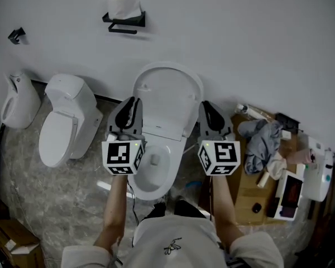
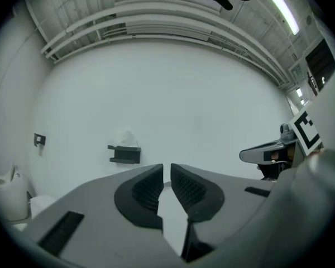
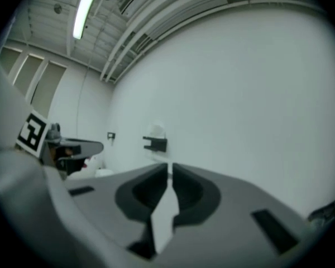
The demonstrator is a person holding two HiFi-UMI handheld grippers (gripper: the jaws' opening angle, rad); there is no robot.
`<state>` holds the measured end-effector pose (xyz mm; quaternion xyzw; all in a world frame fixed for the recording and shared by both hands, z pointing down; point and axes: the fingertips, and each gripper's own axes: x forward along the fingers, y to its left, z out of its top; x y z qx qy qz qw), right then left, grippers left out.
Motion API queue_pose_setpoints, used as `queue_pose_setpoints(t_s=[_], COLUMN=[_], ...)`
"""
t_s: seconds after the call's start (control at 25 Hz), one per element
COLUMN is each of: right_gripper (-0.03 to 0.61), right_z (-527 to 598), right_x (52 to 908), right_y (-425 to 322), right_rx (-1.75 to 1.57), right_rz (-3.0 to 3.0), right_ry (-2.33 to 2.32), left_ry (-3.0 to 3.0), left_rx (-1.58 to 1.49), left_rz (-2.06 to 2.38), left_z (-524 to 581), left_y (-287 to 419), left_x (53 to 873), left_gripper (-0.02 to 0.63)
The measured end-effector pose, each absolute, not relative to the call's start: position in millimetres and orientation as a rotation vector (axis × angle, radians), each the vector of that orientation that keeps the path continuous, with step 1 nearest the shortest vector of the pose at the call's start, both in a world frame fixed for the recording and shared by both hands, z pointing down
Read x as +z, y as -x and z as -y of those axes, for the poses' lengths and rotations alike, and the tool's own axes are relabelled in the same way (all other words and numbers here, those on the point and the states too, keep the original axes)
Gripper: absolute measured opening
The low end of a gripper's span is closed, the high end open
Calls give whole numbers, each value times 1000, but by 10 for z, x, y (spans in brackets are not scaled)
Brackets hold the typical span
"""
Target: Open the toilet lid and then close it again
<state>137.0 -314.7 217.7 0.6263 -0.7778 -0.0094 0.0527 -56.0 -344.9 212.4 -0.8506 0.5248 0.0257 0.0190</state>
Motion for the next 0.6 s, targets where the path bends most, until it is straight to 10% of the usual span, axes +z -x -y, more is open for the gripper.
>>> queue_pose_setpoints(t_s=[0.6], right_gripper=[34], right_z=[1991], right_x=[2274], right_y=[-1099], right_rx=[-64], right_rz=[2447], right_ry=[-1863], left_ry=[2450], left_rx=[78], left_rz=[-1858], left_z=[2202], left_y=[790], left_x=[2075], left_gripper=[25])
